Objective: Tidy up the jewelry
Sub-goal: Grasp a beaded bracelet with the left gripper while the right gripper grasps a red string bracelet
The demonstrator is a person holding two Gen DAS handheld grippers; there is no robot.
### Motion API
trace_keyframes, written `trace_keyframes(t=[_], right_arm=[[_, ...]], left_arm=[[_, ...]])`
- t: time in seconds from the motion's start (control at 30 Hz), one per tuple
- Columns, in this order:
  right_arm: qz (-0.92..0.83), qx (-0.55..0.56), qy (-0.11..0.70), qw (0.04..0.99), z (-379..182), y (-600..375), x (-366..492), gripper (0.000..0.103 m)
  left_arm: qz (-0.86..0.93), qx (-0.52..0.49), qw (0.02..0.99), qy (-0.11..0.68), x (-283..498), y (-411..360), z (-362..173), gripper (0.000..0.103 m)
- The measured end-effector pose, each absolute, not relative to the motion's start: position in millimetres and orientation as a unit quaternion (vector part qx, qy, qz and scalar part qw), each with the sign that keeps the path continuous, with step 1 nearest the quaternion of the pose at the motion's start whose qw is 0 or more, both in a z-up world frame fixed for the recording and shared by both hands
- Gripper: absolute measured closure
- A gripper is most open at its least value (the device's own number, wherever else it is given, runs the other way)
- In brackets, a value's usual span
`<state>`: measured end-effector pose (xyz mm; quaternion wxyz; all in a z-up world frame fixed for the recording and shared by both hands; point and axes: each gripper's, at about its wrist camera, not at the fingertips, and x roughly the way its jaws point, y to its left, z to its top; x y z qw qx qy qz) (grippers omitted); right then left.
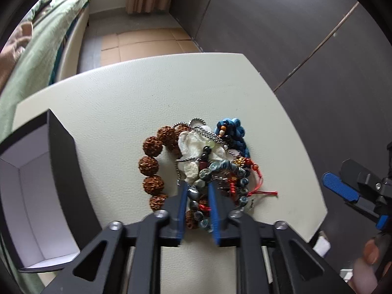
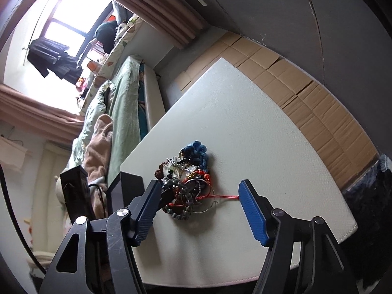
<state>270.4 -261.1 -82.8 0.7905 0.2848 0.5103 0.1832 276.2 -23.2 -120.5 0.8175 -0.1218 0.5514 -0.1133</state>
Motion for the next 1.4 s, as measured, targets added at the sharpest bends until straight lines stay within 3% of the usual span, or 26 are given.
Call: trace_keyframes(t=[0.23,0.47,0.77,0.93,1.0,1.13,1.4], right_arm=[[0.17,0.289,0.514,0.79,-89,-265,274,0.037],[0.174,0.267,0.537,0.781,-107,-248,282,0.06],[0.16,0.226,0.561,0.78,-128,-224,293,0.06],[0.158,0.221,0.564,0.78,-136,-218,297,0.066],[0.174,0.239,0.571,0.766,-141,-217,298,0.083],[0.177,0.249,0.561,0.769,-140,-220,295,0.096],[0.22,0.256,0.499,0.798,-96,-221,274,0.096]], left_arm=[[-0.144,-0.147,0.835,0.51,258,-19,-101,0.094],[-0.181,-0.179,0.847,0.467,239,-10,-68,0.094],[-0.191,-0.199,0.857,0.436,230,13,-43,0.094],[-0.19,-0.214,0.858,0.426,223,29,-37,0.094],[-0.188,-0.219,0.859,0.422,221,35,-35,0.094],[-0.183,-0.226,0.861,0.418,217,46,-31,0.094],[-0.158,-0.248,0.866,0.405,210,71,-27,0.094]])
